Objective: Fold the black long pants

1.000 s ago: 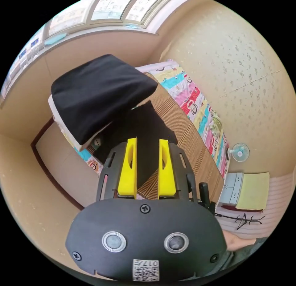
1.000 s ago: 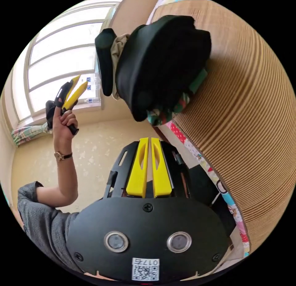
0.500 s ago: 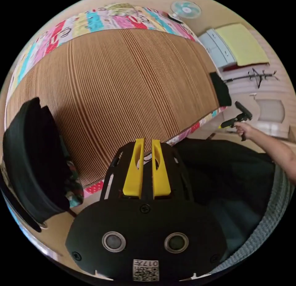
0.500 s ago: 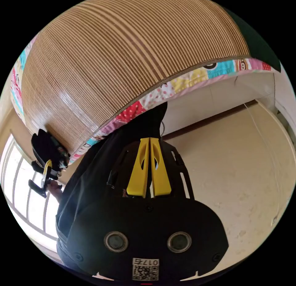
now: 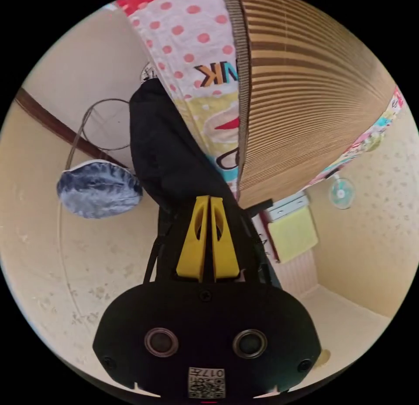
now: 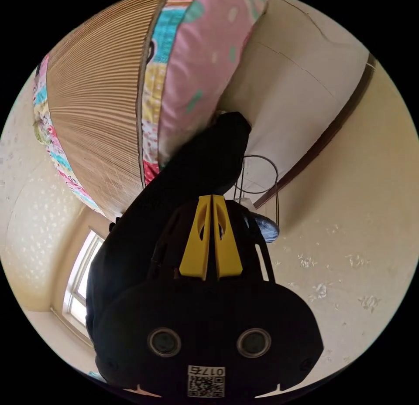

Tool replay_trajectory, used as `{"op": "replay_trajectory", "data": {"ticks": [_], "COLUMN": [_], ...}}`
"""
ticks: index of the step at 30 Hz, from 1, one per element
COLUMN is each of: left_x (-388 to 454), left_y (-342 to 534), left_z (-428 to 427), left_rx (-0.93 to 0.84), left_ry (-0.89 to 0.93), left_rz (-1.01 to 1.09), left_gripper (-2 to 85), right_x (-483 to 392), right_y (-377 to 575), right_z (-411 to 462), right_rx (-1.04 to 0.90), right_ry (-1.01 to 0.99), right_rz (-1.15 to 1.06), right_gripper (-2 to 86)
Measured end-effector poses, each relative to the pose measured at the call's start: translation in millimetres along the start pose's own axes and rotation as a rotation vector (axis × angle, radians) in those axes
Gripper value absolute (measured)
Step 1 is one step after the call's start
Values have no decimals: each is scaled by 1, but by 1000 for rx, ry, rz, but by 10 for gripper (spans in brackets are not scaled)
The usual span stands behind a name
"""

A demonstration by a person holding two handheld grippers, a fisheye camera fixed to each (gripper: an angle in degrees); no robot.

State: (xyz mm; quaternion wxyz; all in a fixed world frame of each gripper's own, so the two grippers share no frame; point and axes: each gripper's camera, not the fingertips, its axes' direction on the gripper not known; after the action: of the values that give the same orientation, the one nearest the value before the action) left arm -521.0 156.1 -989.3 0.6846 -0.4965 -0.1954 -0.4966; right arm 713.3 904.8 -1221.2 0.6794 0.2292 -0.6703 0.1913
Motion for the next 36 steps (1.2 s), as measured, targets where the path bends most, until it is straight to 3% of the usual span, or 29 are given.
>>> {"op": "replay_trajectory", "data": {"ticks": [6,10,12,16,19,26,31,36], "left_x": [31,91,115,152,155,146,155,157], "left_y": [17,40,52,74,85,95,90,77], "left_z": [57,128,162,233,257,283,313,319], "left_rx": [-12,62,72,10,36,110,139,158], "left_ry": [-439,-474,-514,-866,-979,-997,-1071,-980], "left_rz": [37,261,342,497,520,420,373,315], "left_gripper": [-10,-10,-10,-10,-10,-10,-10,-9], "right_x": [33,3,-20,-84,-134,-237,-257,-257], "right_y": [21,13,3,-26,-42,-60,-75,-44], "right_z": [-18,-50,-73,-140,-198,-282,-256,-231], "right_rx": [20,69,94,159,252,433,397,561], "right_ry": [-216,-340,-305,-167,-91,203,274,217], "right_rz": [123,53,3,-107,-195,-291,-254,-176], "right_gripper": [20,47,60,86,90,101,95,54]}}
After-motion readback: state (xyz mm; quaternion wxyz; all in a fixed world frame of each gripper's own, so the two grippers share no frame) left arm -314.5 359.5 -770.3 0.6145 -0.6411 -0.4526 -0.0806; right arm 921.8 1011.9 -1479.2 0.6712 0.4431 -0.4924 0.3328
